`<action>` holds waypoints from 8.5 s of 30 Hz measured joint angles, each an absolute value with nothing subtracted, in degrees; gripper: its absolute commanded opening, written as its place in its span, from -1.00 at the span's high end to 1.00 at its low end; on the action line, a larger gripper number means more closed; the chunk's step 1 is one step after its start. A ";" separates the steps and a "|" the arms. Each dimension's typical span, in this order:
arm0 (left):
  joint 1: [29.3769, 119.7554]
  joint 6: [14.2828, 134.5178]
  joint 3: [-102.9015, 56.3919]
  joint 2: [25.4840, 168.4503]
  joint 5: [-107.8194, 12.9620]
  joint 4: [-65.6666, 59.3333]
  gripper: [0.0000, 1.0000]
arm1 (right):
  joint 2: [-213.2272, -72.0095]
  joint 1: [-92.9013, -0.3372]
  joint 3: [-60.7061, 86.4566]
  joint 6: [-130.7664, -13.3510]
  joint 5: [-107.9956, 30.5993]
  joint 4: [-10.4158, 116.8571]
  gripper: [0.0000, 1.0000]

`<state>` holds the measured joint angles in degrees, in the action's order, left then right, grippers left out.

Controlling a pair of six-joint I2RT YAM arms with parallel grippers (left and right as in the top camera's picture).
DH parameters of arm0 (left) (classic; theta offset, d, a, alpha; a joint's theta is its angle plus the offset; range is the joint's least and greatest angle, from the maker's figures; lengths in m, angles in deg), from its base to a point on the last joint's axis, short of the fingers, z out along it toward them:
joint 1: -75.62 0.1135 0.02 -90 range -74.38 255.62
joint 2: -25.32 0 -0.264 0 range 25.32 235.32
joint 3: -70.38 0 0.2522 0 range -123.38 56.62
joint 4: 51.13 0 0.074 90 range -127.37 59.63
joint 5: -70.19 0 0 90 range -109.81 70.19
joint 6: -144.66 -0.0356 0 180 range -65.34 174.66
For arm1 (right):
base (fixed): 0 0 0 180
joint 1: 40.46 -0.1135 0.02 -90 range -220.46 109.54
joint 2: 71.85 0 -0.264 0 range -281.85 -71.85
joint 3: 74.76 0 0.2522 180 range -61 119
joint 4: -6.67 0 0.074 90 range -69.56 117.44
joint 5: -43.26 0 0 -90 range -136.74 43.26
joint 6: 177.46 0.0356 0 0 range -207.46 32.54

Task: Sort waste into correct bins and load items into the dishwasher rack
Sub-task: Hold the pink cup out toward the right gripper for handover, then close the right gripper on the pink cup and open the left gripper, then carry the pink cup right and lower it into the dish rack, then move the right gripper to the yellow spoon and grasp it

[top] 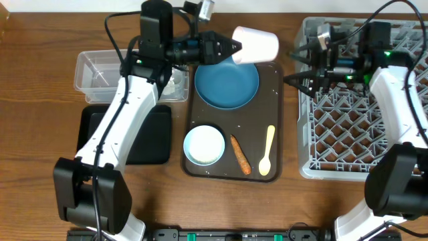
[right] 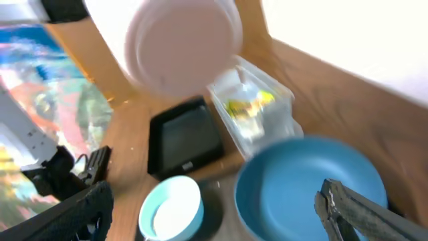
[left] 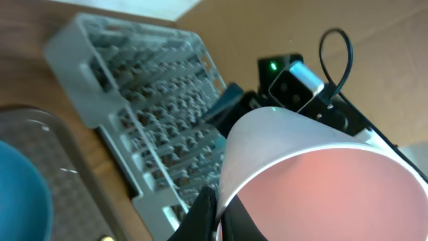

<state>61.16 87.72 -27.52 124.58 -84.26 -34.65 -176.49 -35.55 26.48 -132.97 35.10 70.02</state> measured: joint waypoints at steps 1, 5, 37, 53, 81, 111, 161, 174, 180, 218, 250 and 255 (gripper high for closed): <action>60.83 87.74 -27.52 124.58 -84.45 -34.63 0.88 | -176.49 -36.29 26.46 -133.26 36.26 68.53 -0.80; 59.34 87.90 -27.52 124.58 -85.31 -34.65 0.88 | -176.49 -38.46 26.35 -132.54 38.84 62.39 -0.77; 58.97 87.02 -27.52 124.58 -83.65 -31.94 0.88 | -176.49 -42.17 26.13 -108.67 40.35 37.06 -0.86; 67.87 81.84 -27.52 129.85 -105.44 -35.02 0.88 | -176.49 -40.05 26.13 -106.85 35.43 38.35 -0.96; 67.30 81.86 -27.52 132.50 -107.99 -35.11 0.87 | -176.49 -47.92 26.13 -109.15 38.80 34.26 -0.74; 67.12 82.02 -27.52 132.50 -105.11 -34.45 0.22 | -176.49 -50.43 26.13 -104.93 32.76 34.26 0.32; 67.15 63.57 -27.60 118.68 -29.68 11.03 0.01 | -174.87 -12.29 40.99 -86.57 -49.33 97.71 0.75; 67.15 63.57 -27.60 118.68 -29.68 11.05 0.01 | -176.05 -6.63 30.81 -84.50 -49.35 91.33 0.78; 67.15 63.57 -27.60 118.68 -29.68 11.05 0.01 | -176.05 -6.17 27.38 -84.06 -49.31 90.45 0.68; 67.15 63.57 -27.60 118.68 -29.68 11.05 0.01 | -176.05 -5.54 25.96 -83.10 -49.07 95.52 -0.73; 67.15 63.57 -27.60 118.68 -29.66 11.34 0.01 | -166.26 -20.47 31.01 -92.78 -21.44 84.97 -0.77; 67.15 63.57 -27.60 118.68 -29.66 11.71 0.00 | -167.39 -33.76 31.01 -93.65 -21.38 85.91 -0.79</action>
